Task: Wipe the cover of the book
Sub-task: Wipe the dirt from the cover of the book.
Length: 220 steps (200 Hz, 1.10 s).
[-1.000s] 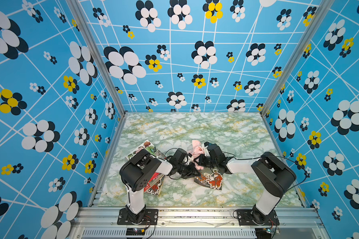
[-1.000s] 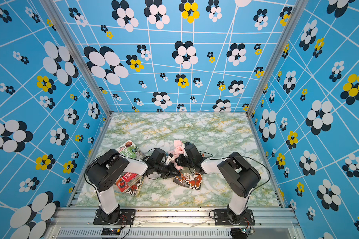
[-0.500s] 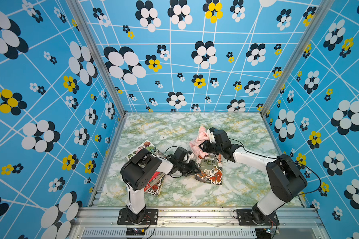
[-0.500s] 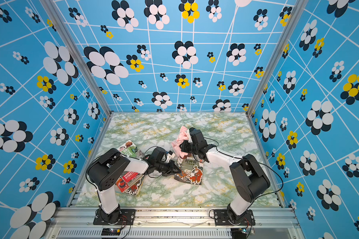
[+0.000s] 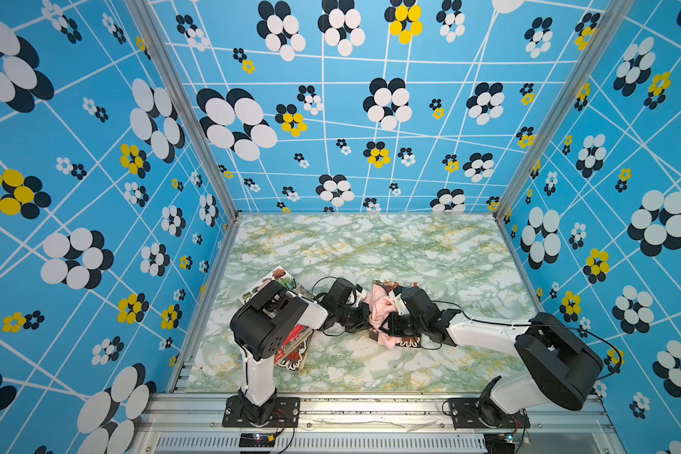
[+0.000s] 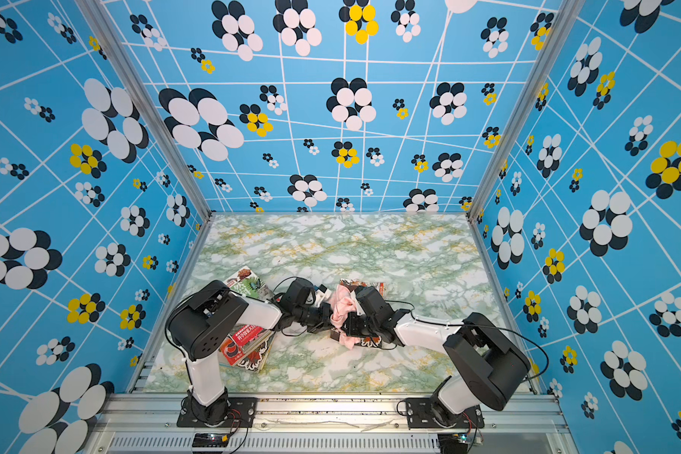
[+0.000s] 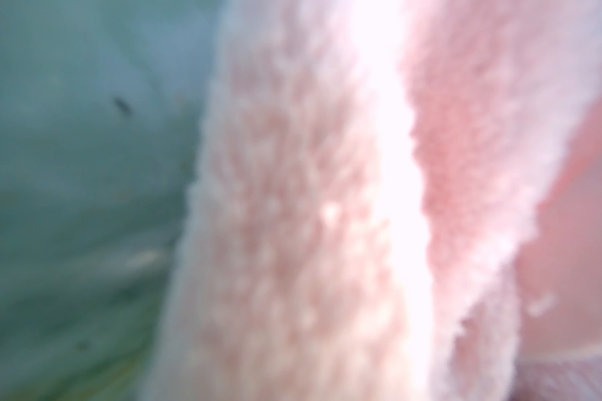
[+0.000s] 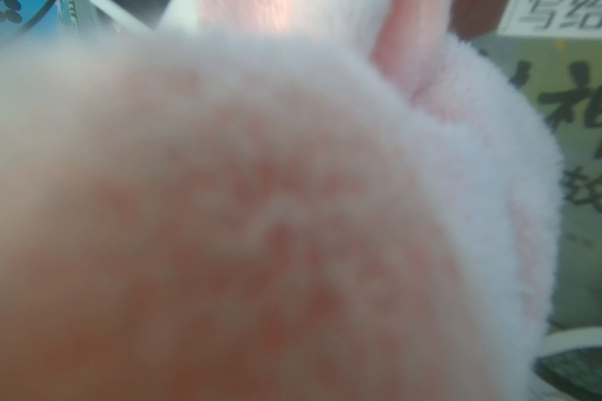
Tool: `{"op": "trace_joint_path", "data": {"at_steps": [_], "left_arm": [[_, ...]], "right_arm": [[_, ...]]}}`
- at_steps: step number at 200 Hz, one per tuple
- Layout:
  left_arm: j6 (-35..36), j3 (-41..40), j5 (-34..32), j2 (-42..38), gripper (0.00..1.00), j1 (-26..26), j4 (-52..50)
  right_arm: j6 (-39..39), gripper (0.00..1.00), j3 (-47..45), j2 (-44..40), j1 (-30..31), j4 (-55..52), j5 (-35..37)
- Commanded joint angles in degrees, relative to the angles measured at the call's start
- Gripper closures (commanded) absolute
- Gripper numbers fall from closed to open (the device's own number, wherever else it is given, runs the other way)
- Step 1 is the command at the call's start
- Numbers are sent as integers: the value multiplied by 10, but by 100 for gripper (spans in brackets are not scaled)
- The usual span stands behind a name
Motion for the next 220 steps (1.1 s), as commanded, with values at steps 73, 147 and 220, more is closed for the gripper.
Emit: {"op": "trace_joint_path", "data": {"at_steps": [73, 147, 220], "left_arm": [[-1, -22, -20, 1, 100, -29, -7], [-7, -19, -28, 4, 100, -26, -8], [-16, -15, -22, 25, 100, -19, 5]], "right_arm": [[-56, 100, 315, 279, -88, -50, -15], [-48, 100, 256, 219, -87, -39, -31], [-29, 100, 137, 195, -186, 61, 19]]}}
